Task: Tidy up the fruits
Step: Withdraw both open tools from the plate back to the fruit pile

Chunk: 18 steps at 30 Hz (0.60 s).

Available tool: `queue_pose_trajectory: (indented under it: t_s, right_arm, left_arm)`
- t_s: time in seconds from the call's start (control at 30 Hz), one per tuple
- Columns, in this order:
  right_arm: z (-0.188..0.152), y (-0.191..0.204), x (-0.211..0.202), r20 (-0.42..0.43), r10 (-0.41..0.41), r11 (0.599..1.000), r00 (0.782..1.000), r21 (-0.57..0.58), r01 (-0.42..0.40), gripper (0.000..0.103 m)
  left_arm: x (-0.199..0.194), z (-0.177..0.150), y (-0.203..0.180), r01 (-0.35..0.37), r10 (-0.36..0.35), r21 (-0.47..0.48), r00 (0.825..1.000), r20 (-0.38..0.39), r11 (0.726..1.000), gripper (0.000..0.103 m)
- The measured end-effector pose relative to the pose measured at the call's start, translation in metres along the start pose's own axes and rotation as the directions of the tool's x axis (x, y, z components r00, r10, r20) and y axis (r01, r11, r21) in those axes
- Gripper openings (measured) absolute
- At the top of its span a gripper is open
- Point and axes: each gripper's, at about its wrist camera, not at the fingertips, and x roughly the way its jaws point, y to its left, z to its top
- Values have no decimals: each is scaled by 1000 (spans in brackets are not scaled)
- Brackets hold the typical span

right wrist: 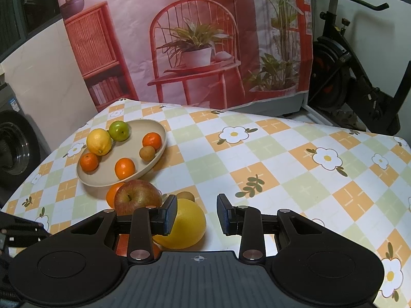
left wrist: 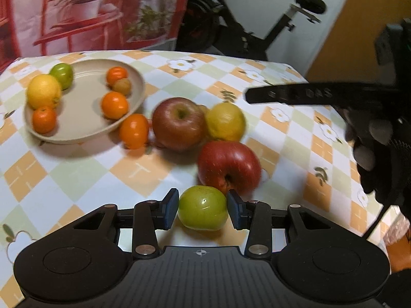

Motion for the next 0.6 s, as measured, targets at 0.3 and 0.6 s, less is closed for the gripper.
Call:
queue_pose_trajectory:
  t_s: [0.3, 0.6]
  right_arm:
    - [0, 0, 2, -6, 4, 1000, 1000, 4, -4, 32]
    - [1, -5, 5, -9, -2, 1000, 1000, 14, 3, 32]
  left_arm:
    - [-3, 4, 12, -56, 57, -33, 998, 22, 998, 43]
    - [-13, 8, 25, -139, 144, -56, 986, 85, 989, 34]
